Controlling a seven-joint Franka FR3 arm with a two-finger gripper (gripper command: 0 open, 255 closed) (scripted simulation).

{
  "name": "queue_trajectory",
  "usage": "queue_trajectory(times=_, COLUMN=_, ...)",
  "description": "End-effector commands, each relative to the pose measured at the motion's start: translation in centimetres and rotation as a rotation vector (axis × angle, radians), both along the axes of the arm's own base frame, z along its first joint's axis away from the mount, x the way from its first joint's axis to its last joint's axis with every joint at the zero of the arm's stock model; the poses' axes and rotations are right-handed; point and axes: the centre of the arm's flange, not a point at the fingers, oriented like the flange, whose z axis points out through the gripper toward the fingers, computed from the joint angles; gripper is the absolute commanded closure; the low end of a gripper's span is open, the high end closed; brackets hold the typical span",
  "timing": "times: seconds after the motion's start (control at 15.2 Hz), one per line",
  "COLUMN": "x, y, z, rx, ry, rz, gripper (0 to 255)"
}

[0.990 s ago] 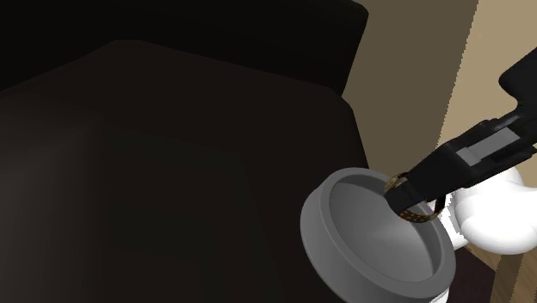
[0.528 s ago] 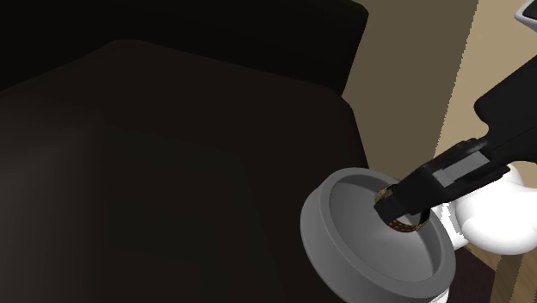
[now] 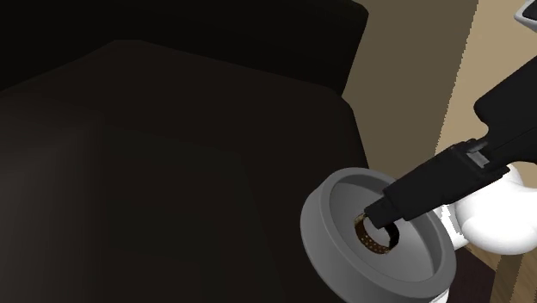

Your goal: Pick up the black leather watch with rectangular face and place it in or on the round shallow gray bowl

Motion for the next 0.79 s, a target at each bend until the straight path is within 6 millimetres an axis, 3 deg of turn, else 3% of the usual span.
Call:
queue_trajectory(times=0.0, x=0.0, y=0.0, z=0.0, rx=0.0, ry=0.0, rz=0.0, gripper=0)
queue_trajectory(times=0.26, x=-0.9, y=-0.4, z=4.9, rx=0.0, ry=0.0, rz=0.0, gripper=0)
queue_trajectory(times=0.73, x=-0.9, y=-0.4, z=4.9, rx=0.0, ry=0.0, rz=0.0, gripper=0)
